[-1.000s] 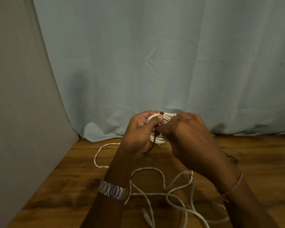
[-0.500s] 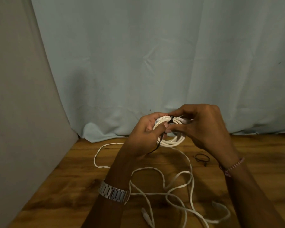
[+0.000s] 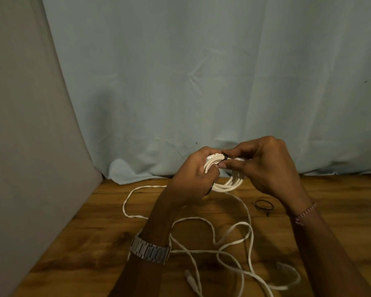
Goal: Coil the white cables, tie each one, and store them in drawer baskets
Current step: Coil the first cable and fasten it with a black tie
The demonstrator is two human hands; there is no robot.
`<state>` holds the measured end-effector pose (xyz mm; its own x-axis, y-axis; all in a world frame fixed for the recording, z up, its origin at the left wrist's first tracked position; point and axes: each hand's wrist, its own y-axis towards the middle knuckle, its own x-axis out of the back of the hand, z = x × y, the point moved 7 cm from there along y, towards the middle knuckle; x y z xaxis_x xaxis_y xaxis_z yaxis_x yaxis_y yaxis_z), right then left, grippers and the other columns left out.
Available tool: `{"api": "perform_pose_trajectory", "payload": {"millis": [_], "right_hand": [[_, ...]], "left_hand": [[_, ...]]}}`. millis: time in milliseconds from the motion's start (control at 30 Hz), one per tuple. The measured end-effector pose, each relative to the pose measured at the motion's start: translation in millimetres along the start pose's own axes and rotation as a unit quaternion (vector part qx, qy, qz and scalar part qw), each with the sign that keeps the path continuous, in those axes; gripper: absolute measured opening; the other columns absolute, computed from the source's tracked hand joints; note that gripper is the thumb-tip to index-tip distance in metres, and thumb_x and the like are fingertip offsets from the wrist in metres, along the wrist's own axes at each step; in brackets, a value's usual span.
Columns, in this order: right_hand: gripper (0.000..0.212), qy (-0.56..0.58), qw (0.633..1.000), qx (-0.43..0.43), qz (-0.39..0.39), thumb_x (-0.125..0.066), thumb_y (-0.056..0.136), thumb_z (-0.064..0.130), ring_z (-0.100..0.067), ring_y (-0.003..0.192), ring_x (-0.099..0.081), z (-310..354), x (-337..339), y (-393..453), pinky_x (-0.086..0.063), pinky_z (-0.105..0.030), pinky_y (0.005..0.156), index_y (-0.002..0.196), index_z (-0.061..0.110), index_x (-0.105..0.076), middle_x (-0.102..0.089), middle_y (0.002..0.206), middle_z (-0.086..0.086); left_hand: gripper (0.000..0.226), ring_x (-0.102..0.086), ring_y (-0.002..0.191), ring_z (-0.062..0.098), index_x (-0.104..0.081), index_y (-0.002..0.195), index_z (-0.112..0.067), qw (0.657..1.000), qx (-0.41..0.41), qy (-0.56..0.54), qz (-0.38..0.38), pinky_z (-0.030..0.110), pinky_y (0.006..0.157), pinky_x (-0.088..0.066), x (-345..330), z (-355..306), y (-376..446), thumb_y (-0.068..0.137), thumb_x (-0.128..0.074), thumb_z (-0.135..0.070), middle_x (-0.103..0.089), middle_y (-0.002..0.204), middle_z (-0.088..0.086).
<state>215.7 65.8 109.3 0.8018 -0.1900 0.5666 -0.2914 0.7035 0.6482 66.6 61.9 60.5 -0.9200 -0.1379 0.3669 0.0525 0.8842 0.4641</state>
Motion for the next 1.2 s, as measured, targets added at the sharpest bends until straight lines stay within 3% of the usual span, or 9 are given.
{"api": "perform_pose_trajectory", "payload": {"millis": [100, 200, 300, 400, 500, 833, 1000, 1100, 1200], "right_hand": [[0.025, 0.003, 1.0, 0.001, -0.008, -0.09, 0.071, 0.023, 0.004, 0.072, -0.068, 0.5, -2.1, 0.8, -0.052, -0.01, 0.064, 0.095, 0.023, -0.082, -0.079, 0.084, 0.009], [0.025, -0.029, 0.999, 0.022, -0.022, -0.09, 0.07, 0.022, 0.003, 0.067, -0.066, 6.3, -6.2, 0.1, -0.047, -0.005, 0.06, 0.094, 0.02, -0.082, -0.078, 0.083, 0.006], [0.024, -0.045, 0.997, 0.044, -0.048, -0.09, 0.068, 0.024, -0.009, 0.07, -0.068, 10.3, -9.8, -1.2, -0.056, -0.024, 0.064, 0.088, 0.016, -0.079, -0.077, 0.08, 0.003], [0.026, -0.06, 0.994, 0.067, -0.068, -0.09, 0.068, 0.027, -0.016, 0.066, -0.067, 9.4, -12.4, -1.5, -0.059, -0.036, 0.063, 0.083, 0.015, -0.074, -0.075, 0.075, 0.0], [0.028, -0.083, 0.99, 0.091, -0.068, -0.087, 0.067, 0.031, -0.019, 0.058, -0.061, 8.5, -16.5, -1.3, -0.055, -0.041, 0.056, 0.076, 0.016, -0.066, -0.068, 0.065, 0.0], [0.024, -0.055, 0.986, 0.147, -0.051, -0.076, 0.07, 0.033, -0.021, 0.053, -0.06, 12.6, -21.6, -0.7, -0.052, -0.04, 0.053, 0.069, 0.015, -0.061, -0.066, 0.06, 0.0], [0.022, -0.051, 0.985, 0.163, -0.041, -0.077, 0.071, 0.031, -0.021, 0.056, -0.062, 15.6, -23.1, -0.9, -0.052, -0.042, 0.055, 0.07, 0.015, -0.062, -0.067, 0.062, 0.002], [0.022, -0.033, 0.984, 0.17, -0.046, -0.08, 0.069, 0.03, -0.02, 0.056, -0.062, 19.3, -19.2, -2.8, -0.052, -0.041, 0.053, 0.071, 0.016, -0.064, -0.067, 0.062, 0.001], [0.023, -0.023, 0.982, 0.178, -0.056, -0.086, 0.067, 0.025, -0.018, 0.054, -0.062, 19.2, -16.1, -3.2, -0.051, -0.04, 0.051, 0.071, 0.019, -0.064, -0.067, 0.061, 0.002]], "left_hand": [[0.028, -0.058, 0.059, -0.004, -0.061, 0.121, -0.01, 0.999, 0.003, 0.044, -0.004, 0.008, 0.057, -0.039, 1.0, -3.0, -1.7, 0.095, -0.056, 0.001, -0.06, 0.074, -0.012], [0.029, -0.066, 0.08, 0.008, -0.063, 0.122, -0.01, 0.997, 0.003, 0.058, -0.044, 0.019, 0.071, -0.05, 4.7, -3.6, -1.5, 0.094, -0.06, -0.003, -0.069, 0.096, 0.002], [0.026, -0.068, 0.09, 0.019, -0.066, 0.117, -0.009, 0.991, -0.008, 0.085, -0.1, 0.031, 0.08, -0.057, 6.6, -9.8, -3.0, 0.092, -0.063, -0.004, -0.071, 0.103, 0.007], [0.025, -0.06, 0.093, 0.015, -0.068, 0.115, -0.009, 0.973, -0.024, 0.163, -0.161, 0.019, 0.078, -0.049, 9.8, -18.8, -6.3, 0.09, -0.066, -0.008, -0.065, 0.108, 0.007], [0.022, -0.057, 0.091, 0.015, -0.068, 0.111, -0.011, 0.96, -0.03, 0.205, -0.191, 0.009, 0.068, -0.037, 13.8, -21.9, -9.0, 0.089, -0.07, -0.012, -0.063, 0.104, 0.007], [0.008, -0.062, 0.075, 0.021, -0.063, 0.084, -0.016, 0.95, 0.018, 0.213, -0.229, 0.029, 0.059, -0.046, 18.7, -13.0, -14.6, 0.085, -0.07, -0.019, -0.068, 0.079, 0.002], [0.02, -0.068, 0.077, 0.019, -0.076, 0.093, -0.02, 0.951, 0.023, 0.227, -0.207, 0.027, 0.062, -0.05, 22.1, -12.0, -14.7, 0.082, -0.061, -0.028, -0.074, 0.082, -0.001], [0.036, -0.072, 0.091, 0.015, -0.077, 0.112, -0.02, 0.981, 0.002, 0.137, -0.14, 0.037, 0.085, -0.058, 20.1, -12.0, -9.3, 0.079, -0.063, -0.019, -0.077, 0.099, -0.001], [0.041, -0.073, 0.095, 0.017, -0.074, 0.117, -0.016, 0.997, -0.005, 0.029, -0.078, 0.043, 0.09, -0.059, 21.7, -9.6, -5.7, 0.077, -0.067, -0.006, -0.077, 0.104, 0.001]]}}
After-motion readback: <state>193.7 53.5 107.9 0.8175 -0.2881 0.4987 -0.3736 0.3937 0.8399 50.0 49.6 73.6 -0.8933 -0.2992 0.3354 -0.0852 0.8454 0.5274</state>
